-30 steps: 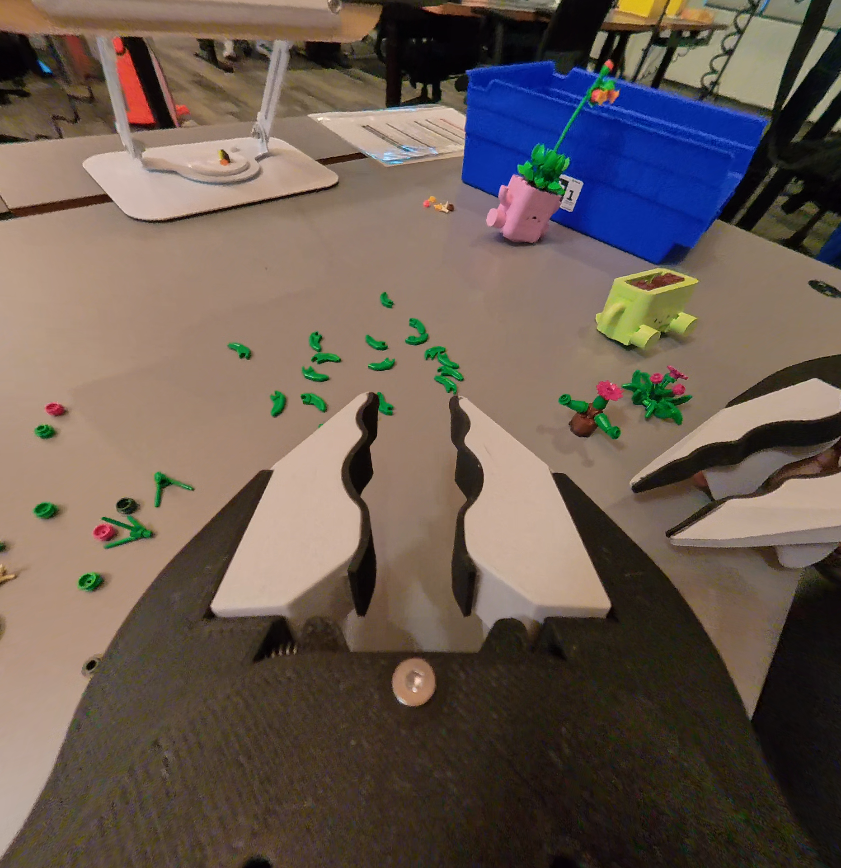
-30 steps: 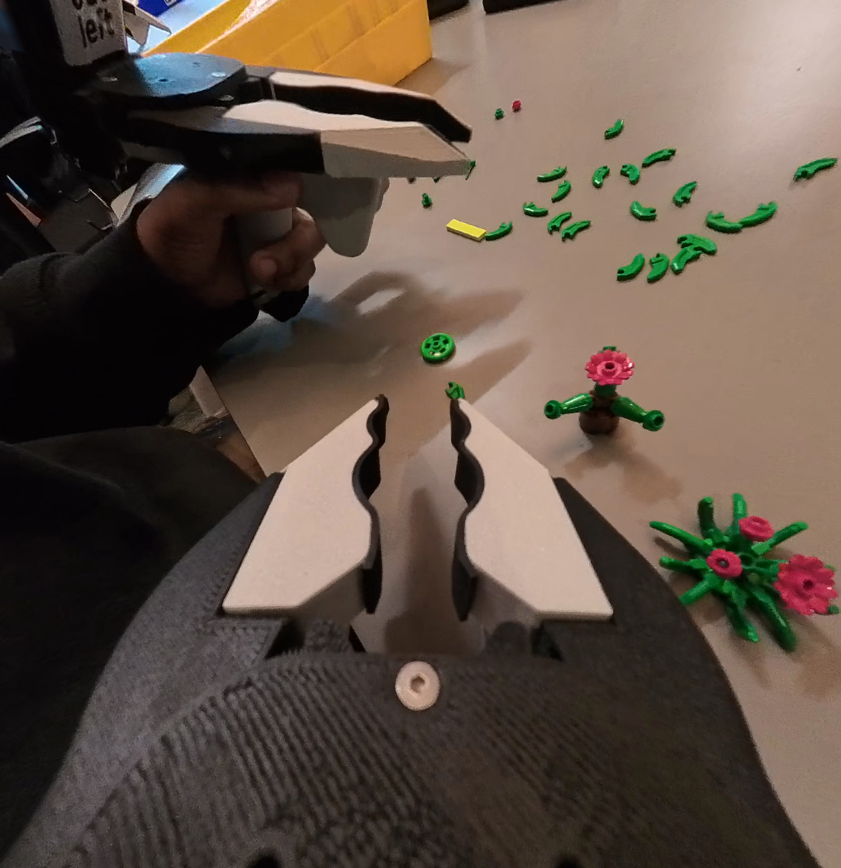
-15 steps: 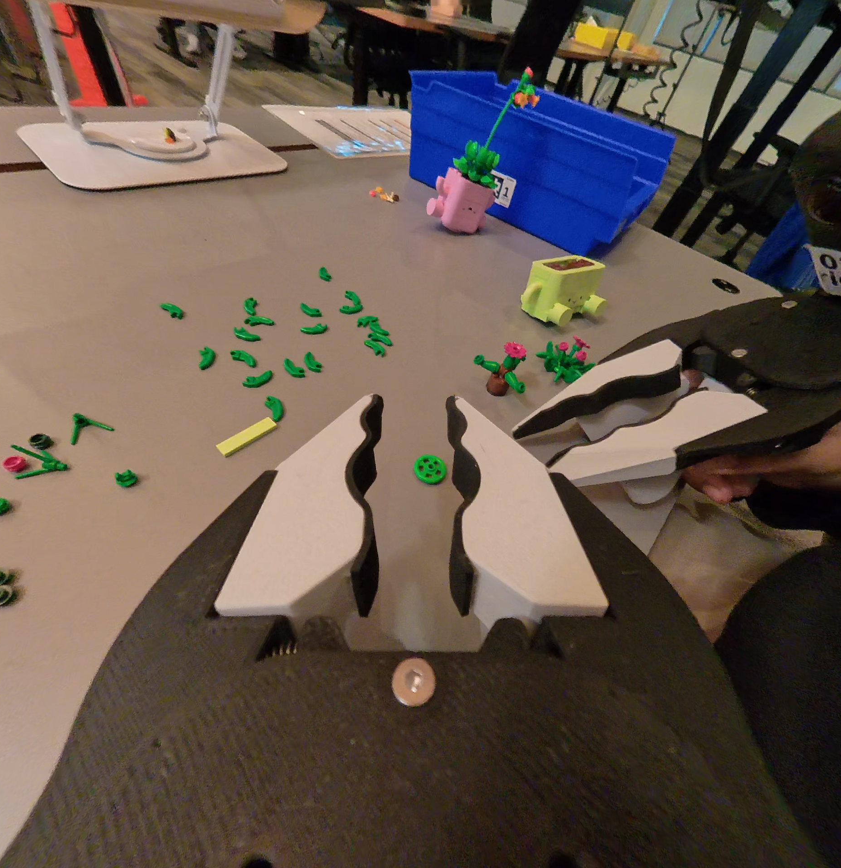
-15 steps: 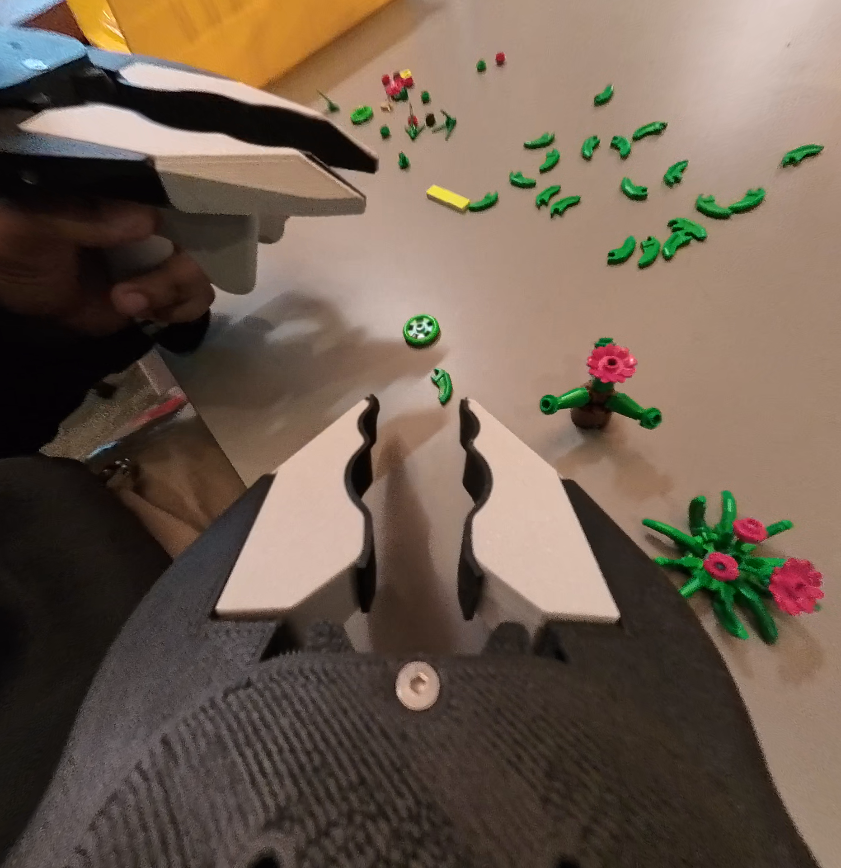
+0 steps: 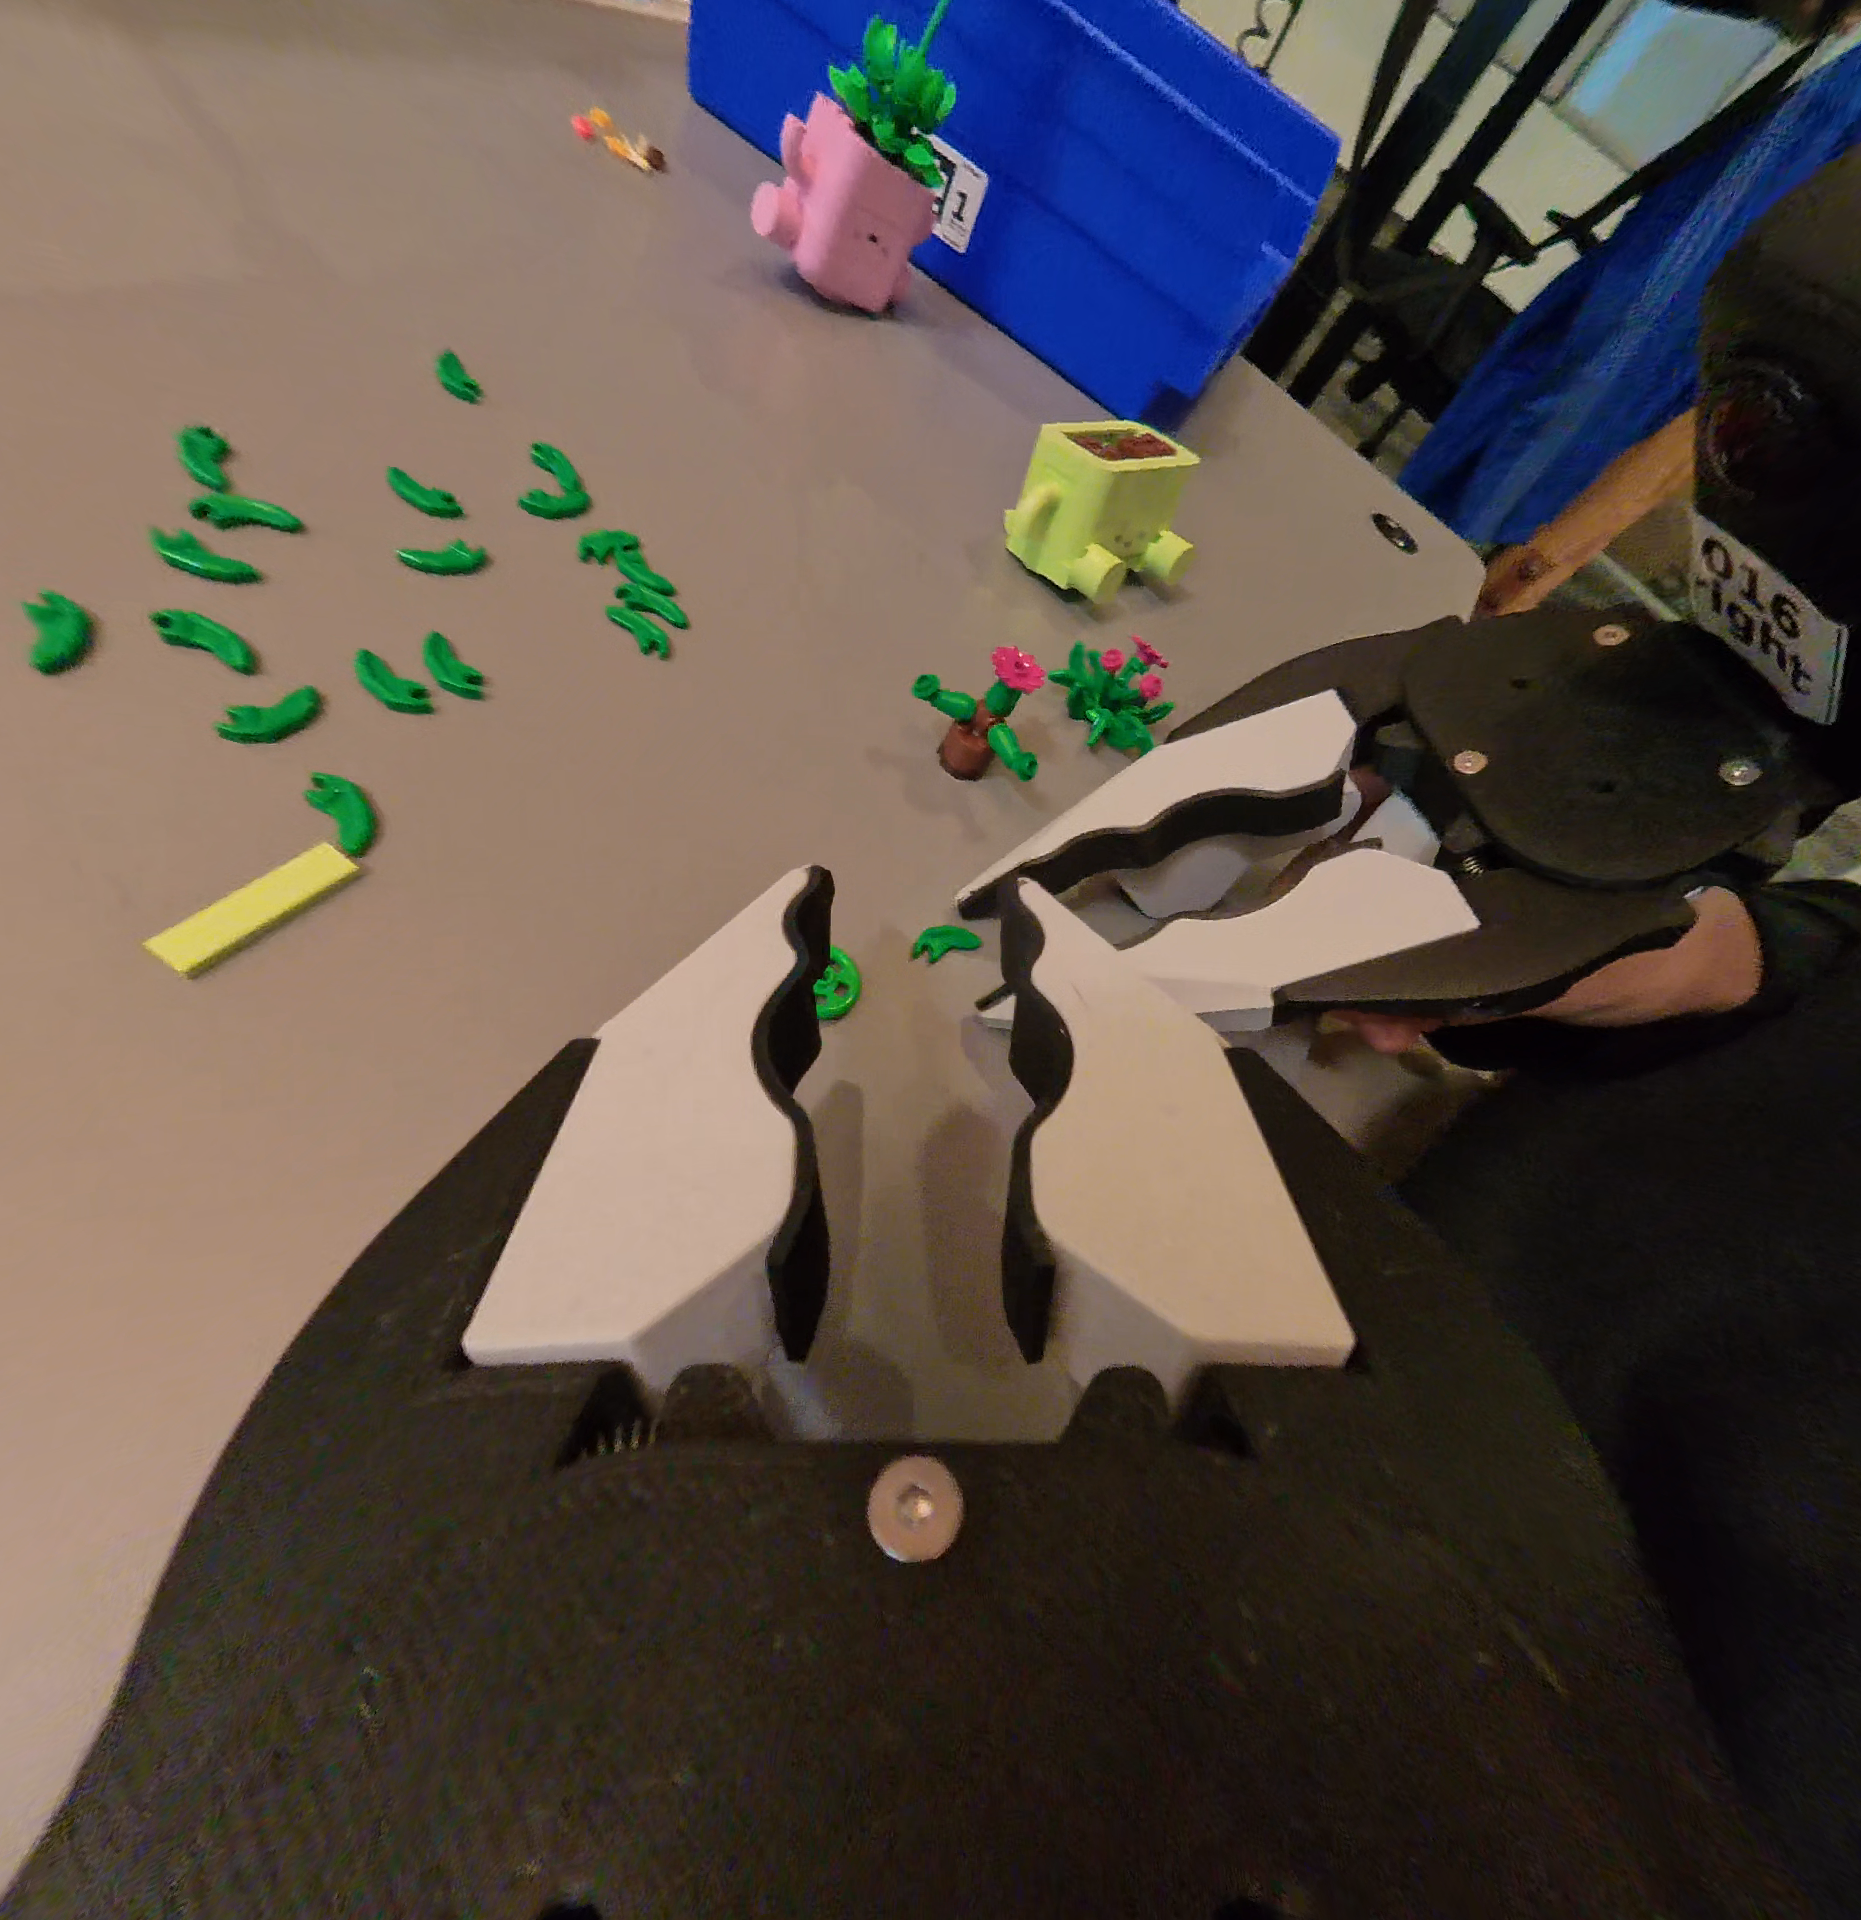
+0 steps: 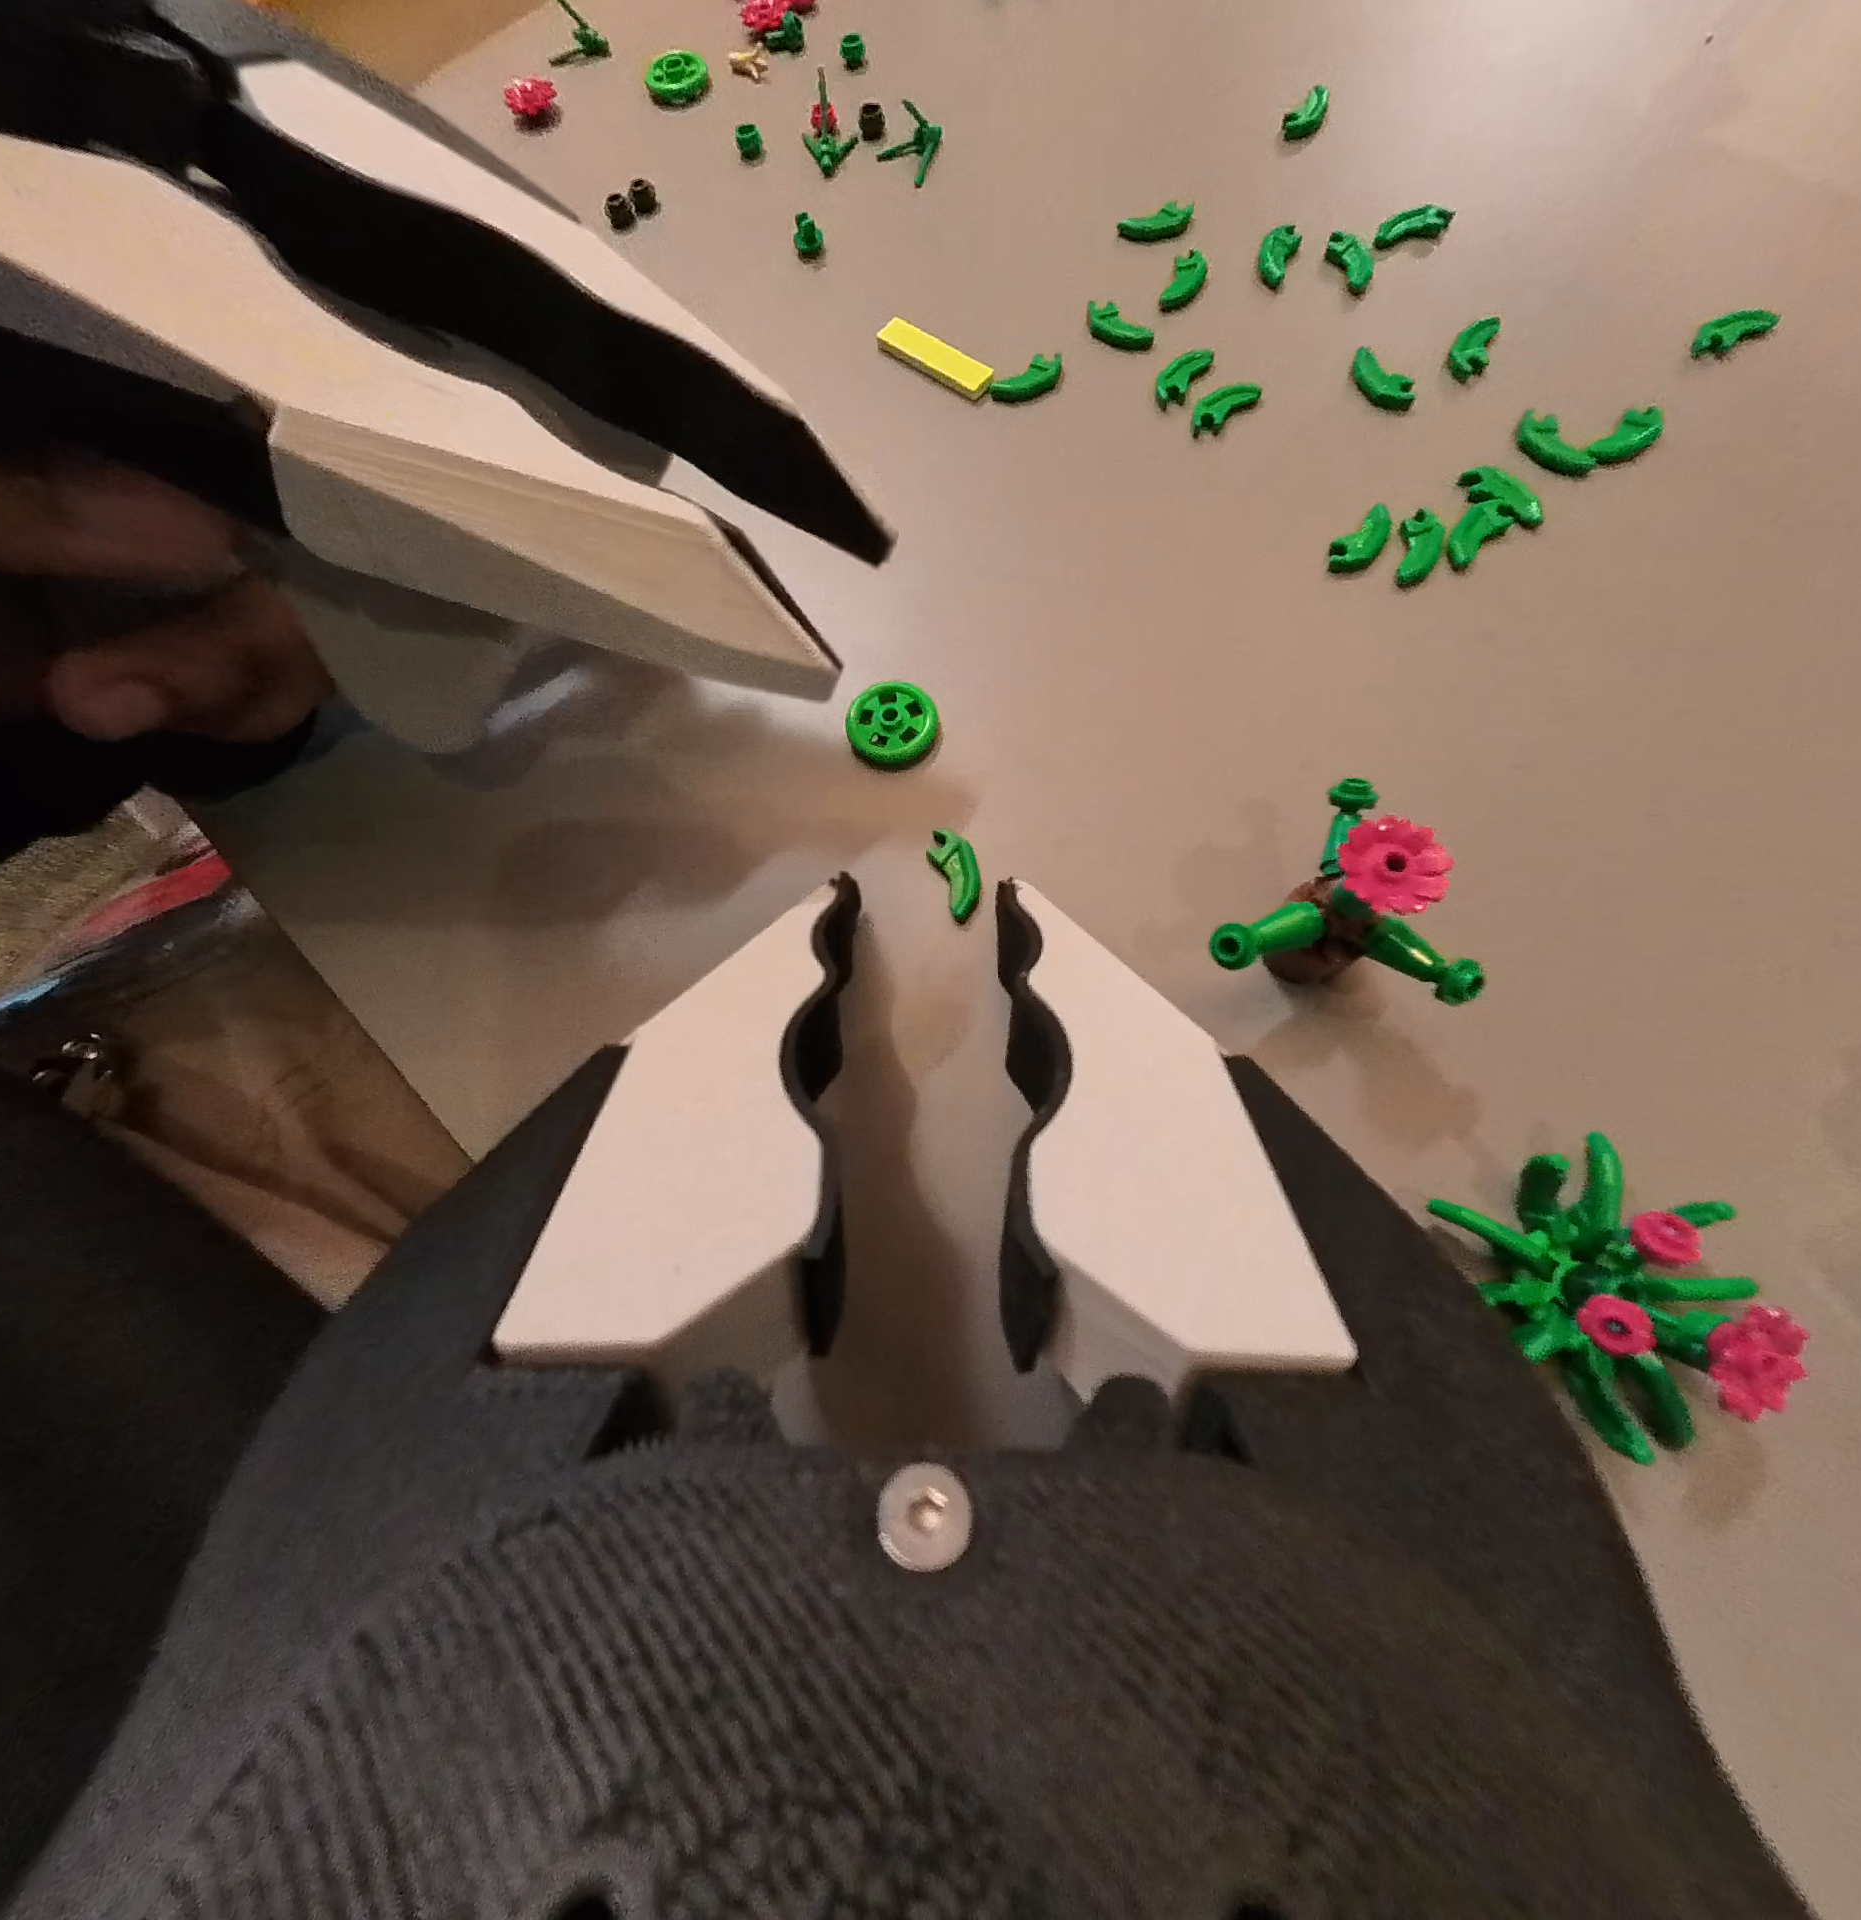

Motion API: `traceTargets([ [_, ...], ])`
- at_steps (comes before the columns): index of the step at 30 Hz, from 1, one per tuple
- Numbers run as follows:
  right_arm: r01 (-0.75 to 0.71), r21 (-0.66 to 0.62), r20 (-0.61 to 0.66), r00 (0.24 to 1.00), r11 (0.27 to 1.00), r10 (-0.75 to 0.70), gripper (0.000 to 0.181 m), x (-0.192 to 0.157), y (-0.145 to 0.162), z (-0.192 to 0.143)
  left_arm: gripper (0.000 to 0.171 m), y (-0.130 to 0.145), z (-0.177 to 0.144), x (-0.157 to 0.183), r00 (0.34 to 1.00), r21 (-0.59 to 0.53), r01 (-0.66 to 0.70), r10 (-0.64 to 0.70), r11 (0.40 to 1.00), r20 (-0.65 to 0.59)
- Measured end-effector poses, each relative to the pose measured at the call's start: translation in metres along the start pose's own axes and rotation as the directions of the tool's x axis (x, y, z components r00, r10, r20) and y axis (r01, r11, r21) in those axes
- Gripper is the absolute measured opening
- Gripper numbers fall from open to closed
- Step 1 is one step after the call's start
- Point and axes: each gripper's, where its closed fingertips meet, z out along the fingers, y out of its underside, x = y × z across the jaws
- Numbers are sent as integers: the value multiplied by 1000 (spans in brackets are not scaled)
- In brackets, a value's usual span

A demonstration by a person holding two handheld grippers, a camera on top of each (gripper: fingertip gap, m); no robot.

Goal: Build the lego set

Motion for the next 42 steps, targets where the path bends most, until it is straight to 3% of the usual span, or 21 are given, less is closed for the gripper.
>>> traceTargets([
  [4,77,-17,-77,994,997,-78,30,10,-1,1,31,0,0,0,1000,3,18,-18,1000,-18],
  [13,61,-24,-24,998,998,-61,4,5,-1,4,31,1,0,2,995,-9,61,-62,998,-74],
  [18,65,-17,-15,998,998,-65,3,3,-1,2,32,2,2,5,996,-23,41,-42,999,-83],
  [21,85,74,-21,996,994,-84,3,1,-12,-6,32,2,0,4,995,-8,58,-59,998,-84],
  [27,118,335,9,992,935,-128,3,-16,-42,-34,24,0,-4,27,962,23,137,-128,990,-243],
  [30,142,379,-4,988,915,-152,3,-18,-46,-40,9,-6,-7,38,936,54,184,-158,981,-315],
  [35,161,400,-10,985,902,-171,3,-21,-49,-43,2,-10,-11,41,906,48,240,-206,970,-370],
  [39,48,440,85,992,897,-95,13,-21,-54,-48,1,-15,-18,46,878,60,250,-200,966,-434],
  [42,-98,425,253,967,900,-14,18,-23,-54,-50,0,-15,-21,50,859,55,243,-188,969,-477],
])
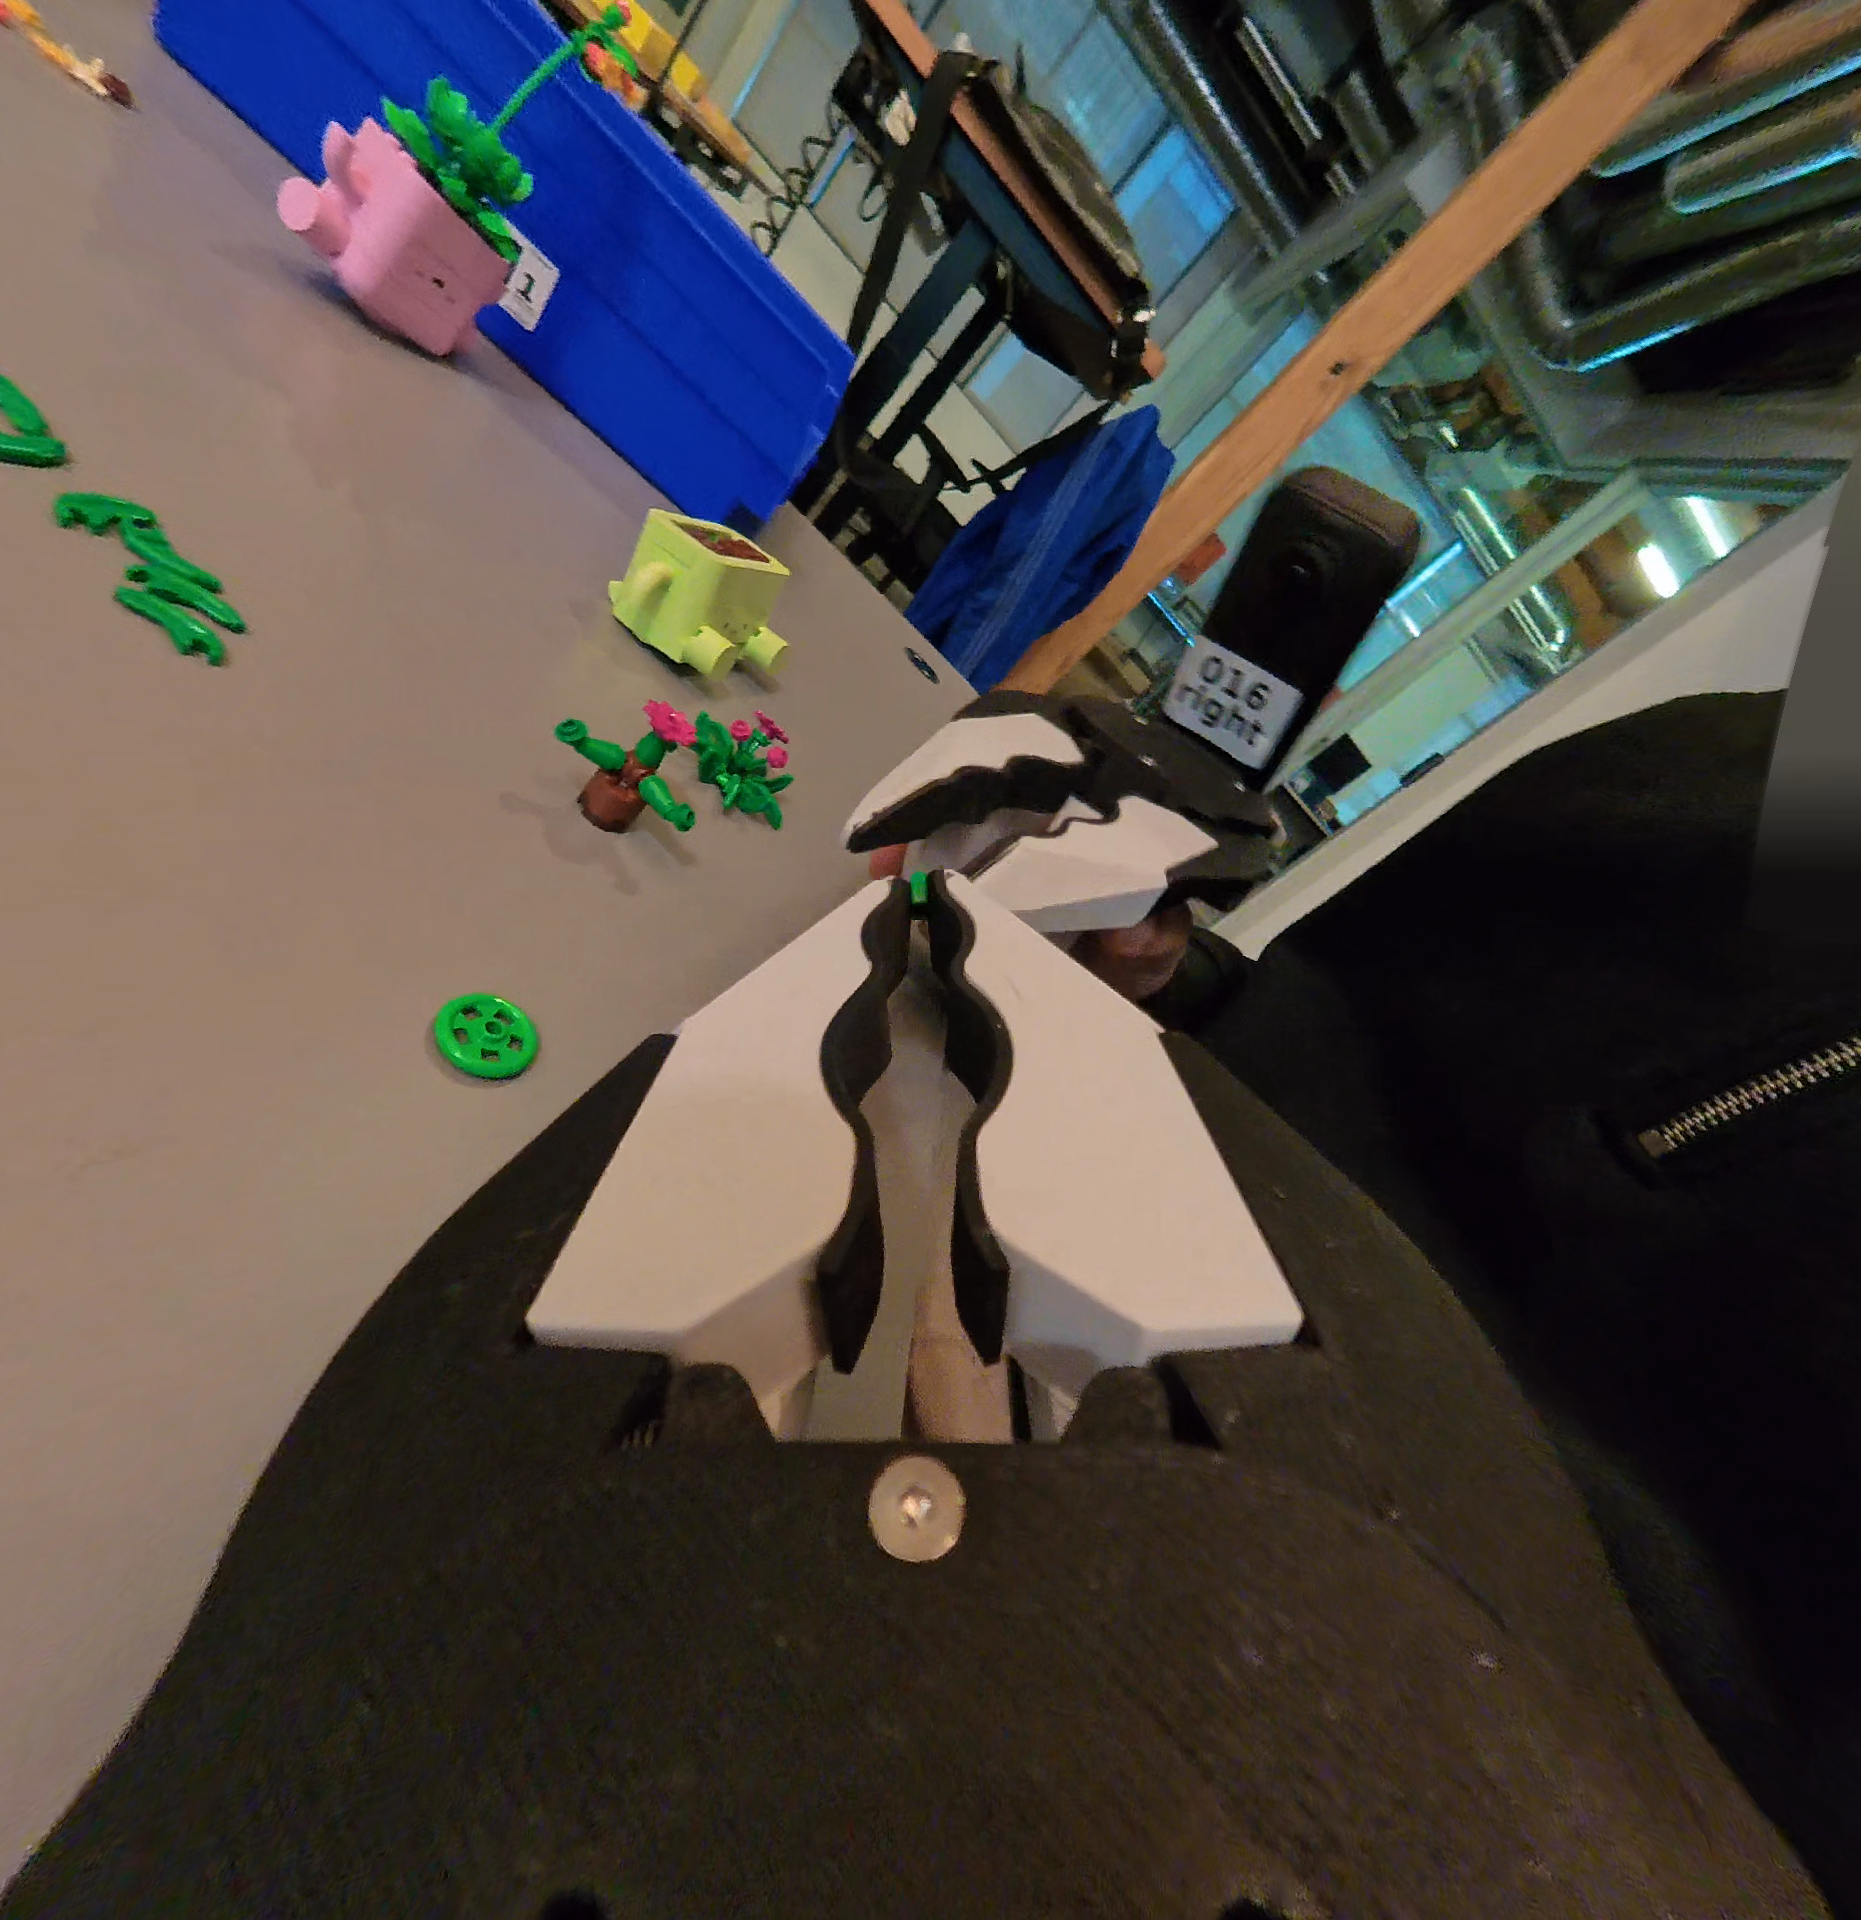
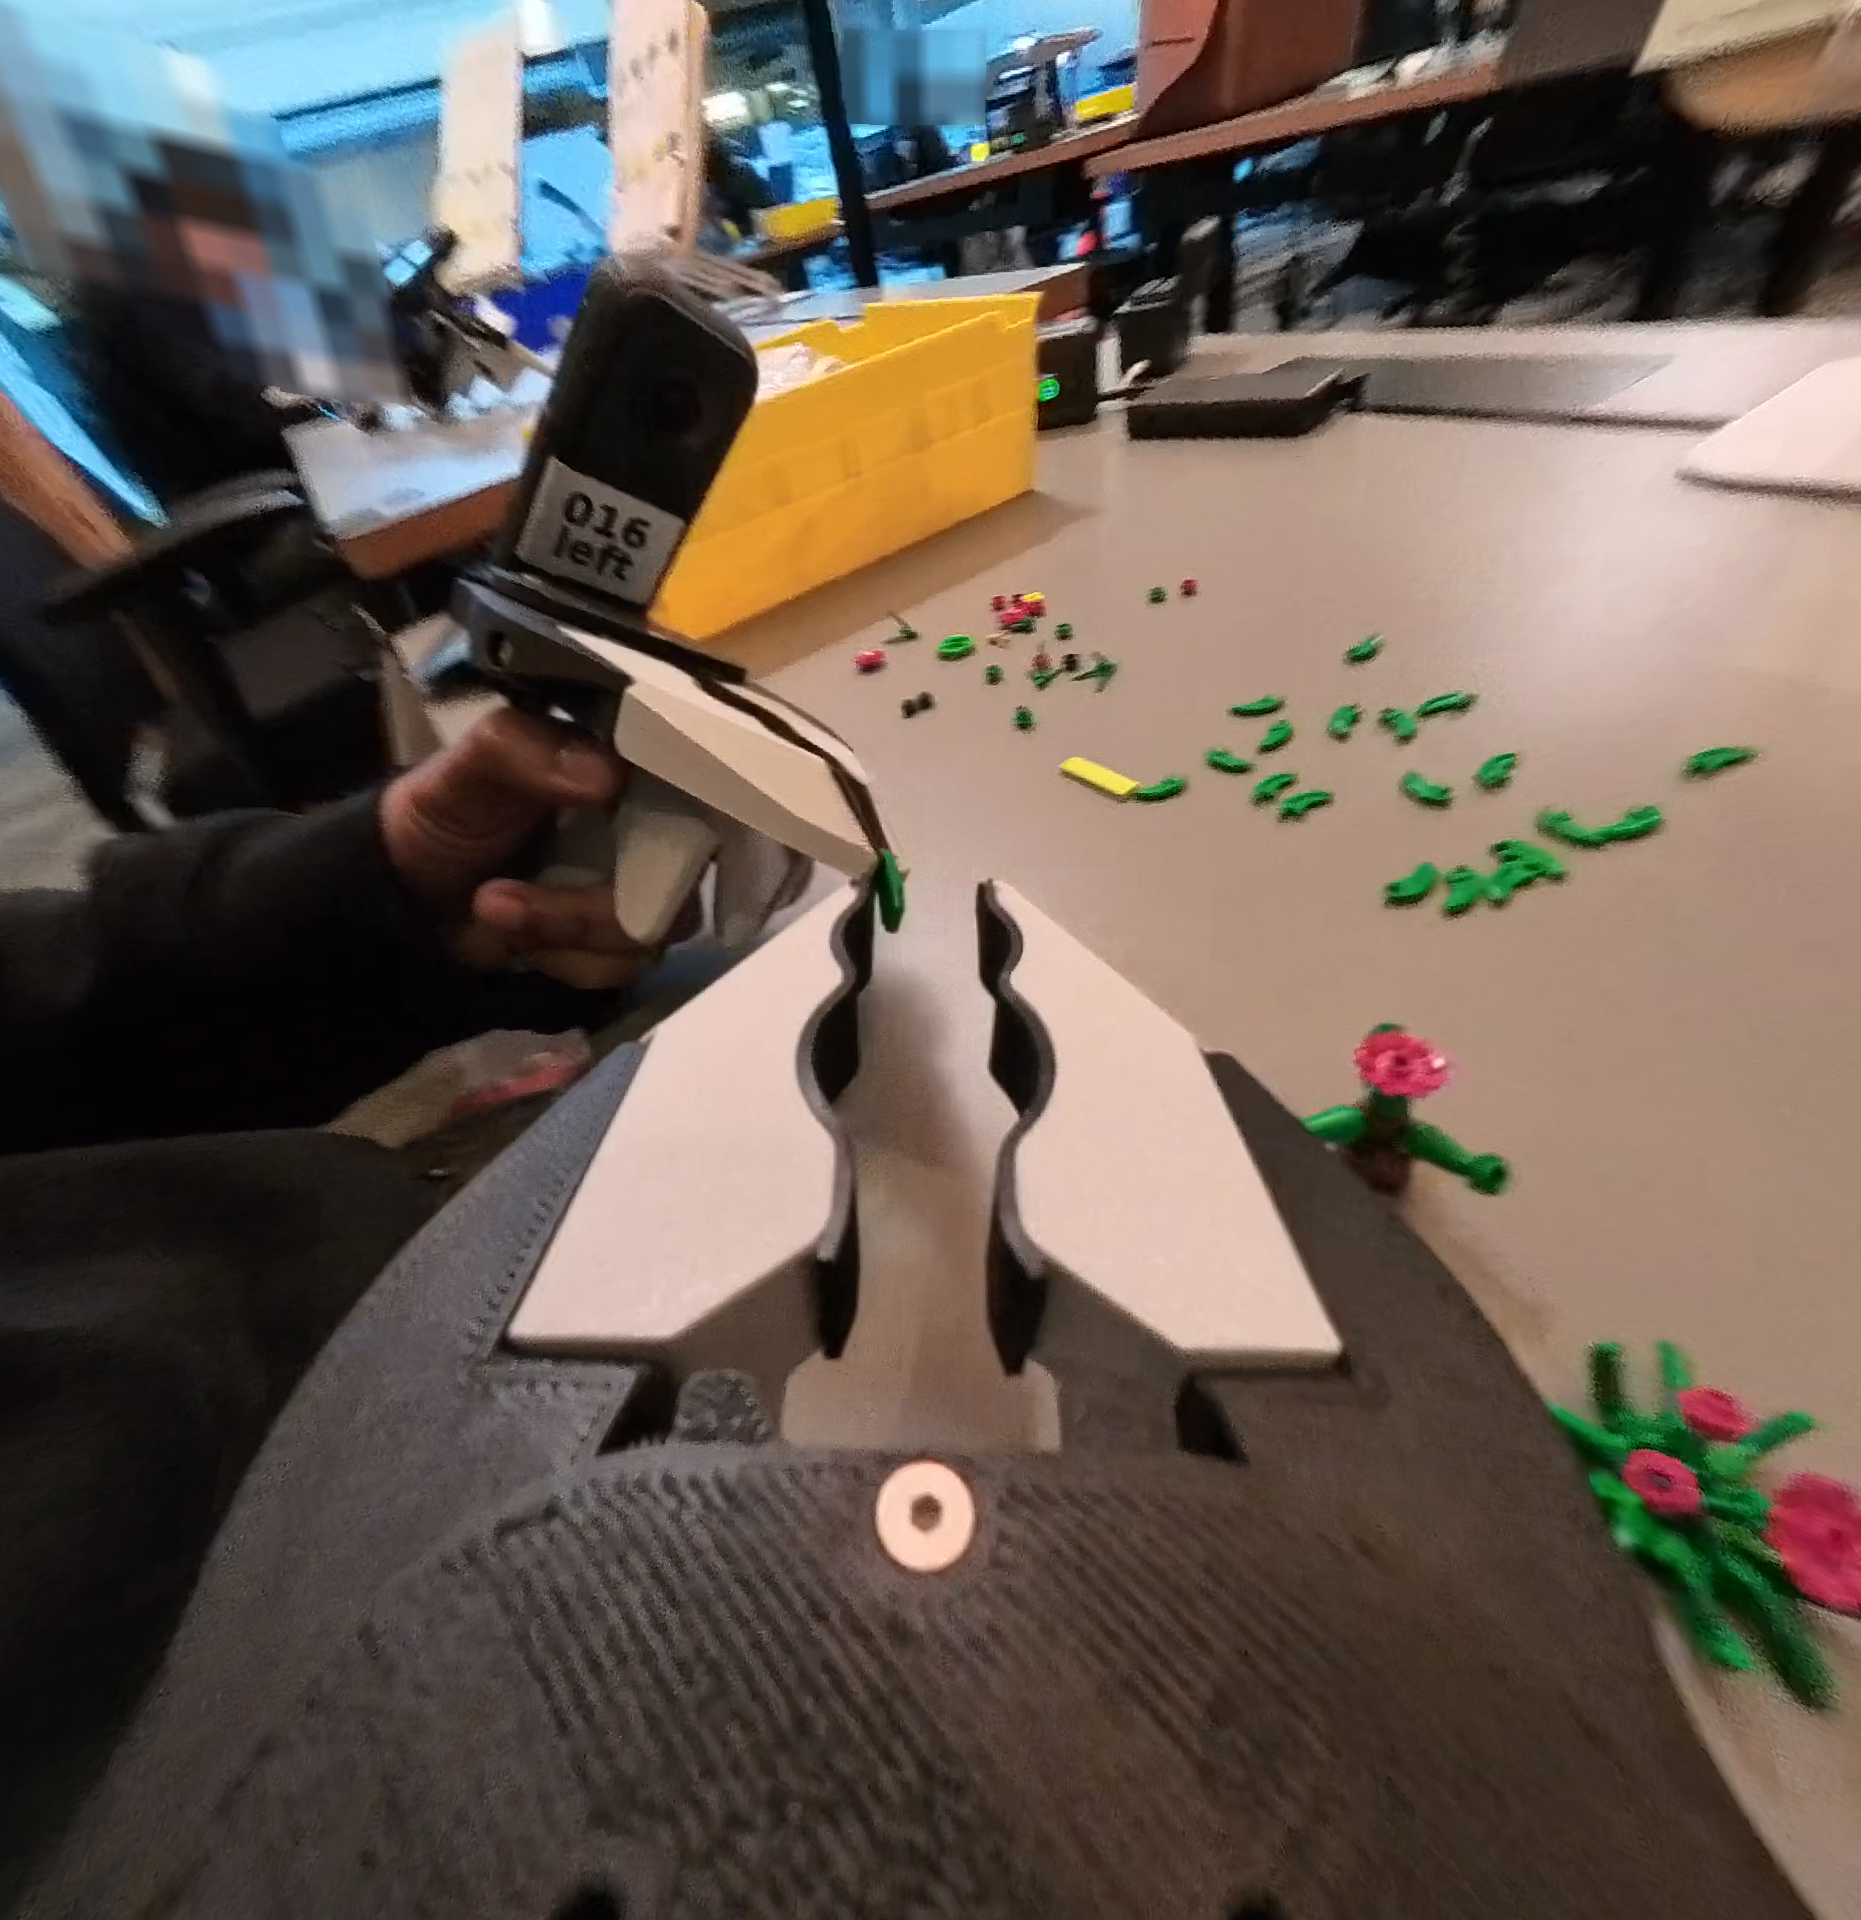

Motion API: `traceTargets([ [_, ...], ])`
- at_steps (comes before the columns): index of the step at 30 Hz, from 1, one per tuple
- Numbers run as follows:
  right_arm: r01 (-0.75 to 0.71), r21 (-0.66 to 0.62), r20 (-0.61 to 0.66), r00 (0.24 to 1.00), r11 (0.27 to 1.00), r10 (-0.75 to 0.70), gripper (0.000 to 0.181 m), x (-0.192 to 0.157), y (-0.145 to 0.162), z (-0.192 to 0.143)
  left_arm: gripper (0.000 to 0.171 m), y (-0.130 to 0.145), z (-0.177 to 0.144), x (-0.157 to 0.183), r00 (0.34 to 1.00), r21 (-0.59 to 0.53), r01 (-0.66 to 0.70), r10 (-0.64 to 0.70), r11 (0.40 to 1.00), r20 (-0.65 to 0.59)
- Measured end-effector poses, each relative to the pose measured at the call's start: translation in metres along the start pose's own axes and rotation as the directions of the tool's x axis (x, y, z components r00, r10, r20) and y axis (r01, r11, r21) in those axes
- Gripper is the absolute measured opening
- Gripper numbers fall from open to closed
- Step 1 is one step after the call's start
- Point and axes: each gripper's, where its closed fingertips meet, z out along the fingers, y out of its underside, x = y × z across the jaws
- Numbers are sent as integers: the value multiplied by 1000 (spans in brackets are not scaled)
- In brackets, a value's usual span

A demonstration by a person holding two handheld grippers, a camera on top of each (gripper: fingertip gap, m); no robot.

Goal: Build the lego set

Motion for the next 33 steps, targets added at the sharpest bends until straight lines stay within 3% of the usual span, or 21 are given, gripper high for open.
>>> traceTargets([
  [5,-225,-8,201,954,974,222,2,-9,-1,-2,1,0,1,3,999,6,4,-3,1000,-33],
  [22,-317,-2,249,918,948,308,0,-4,-4,-3,0,-3,-1,1,999,30,-19,19,999,-25],
  [33,-356,-36,307,885,934,349,3,-10,-3,-5,0,3,1,7,998,-21,-58,57,998,-42],
])
